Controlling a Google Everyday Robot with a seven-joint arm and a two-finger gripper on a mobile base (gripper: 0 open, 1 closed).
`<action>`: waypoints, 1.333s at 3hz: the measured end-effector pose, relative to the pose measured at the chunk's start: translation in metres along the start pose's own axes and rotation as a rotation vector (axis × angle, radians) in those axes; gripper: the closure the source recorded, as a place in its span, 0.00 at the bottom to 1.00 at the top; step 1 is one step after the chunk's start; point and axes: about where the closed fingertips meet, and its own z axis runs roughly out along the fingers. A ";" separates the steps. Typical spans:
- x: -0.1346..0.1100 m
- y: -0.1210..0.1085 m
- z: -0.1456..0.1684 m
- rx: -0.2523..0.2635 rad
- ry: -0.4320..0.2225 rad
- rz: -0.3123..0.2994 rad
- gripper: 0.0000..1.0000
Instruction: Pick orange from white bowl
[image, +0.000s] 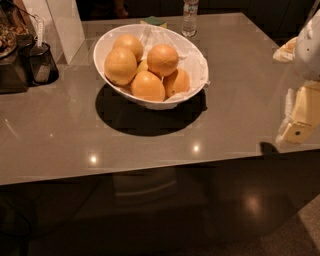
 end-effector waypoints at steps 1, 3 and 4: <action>-0.002 -0.001 -0.001 0.004 -0.004 -0.003 0.00; -0.080 -0.045 0.011 -0.041 -0.135 -0.208 0.00; -0.139 -0.074 0.032 -0.082 -0.253 -0.327 0.00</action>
Offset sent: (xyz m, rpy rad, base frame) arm 0.0653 0.0626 0.0272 0.0593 -0.0516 0.2528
